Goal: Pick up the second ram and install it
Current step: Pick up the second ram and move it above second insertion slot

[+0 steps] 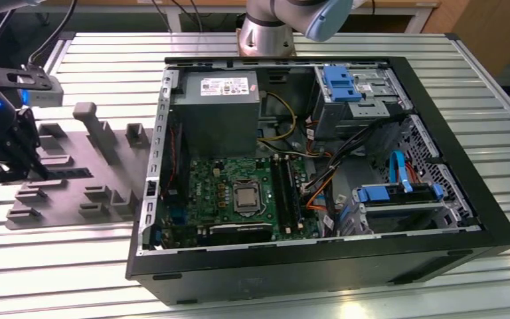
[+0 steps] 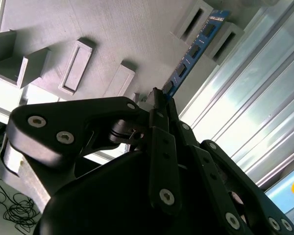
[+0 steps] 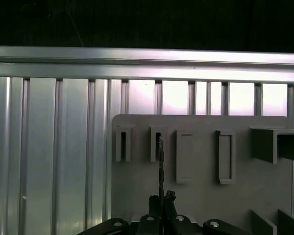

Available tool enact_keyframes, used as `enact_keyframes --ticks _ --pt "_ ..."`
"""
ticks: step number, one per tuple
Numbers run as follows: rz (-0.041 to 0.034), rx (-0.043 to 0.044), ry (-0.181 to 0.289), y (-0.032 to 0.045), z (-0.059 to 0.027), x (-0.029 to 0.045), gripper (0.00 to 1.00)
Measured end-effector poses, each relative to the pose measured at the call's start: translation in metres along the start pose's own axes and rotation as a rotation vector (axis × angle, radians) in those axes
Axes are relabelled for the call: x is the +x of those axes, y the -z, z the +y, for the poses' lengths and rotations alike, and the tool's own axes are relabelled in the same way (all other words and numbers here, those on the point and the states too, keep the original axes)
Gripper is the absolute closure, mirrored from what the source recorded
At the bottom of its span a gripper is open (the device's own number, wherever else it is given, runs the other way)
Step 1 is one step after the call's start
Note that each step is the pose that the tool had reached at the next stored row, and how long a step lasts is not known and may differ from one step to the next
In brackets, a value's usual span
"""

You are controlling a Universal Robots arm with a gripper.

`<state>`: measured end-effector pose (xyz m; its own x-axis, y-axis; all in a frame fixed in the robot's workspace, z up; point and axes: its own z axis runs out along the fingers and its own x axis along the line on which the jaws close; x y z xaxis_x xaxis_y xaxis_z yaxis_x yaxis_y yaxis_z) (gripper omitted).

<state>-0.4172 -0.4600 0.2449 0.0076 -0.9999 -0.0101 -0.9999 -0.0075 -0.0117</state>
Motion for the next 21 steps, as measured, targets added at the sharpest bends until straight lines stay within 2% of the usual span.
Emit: enact_keyframes --ticks 5,21 --pt "-0.0001 0.0001 0.0 0.0036 -0.0001 -0.0001 0.86" --pt "0.0 0.0 0.0 0.0069 -0.0001 -0.0001 0.86"
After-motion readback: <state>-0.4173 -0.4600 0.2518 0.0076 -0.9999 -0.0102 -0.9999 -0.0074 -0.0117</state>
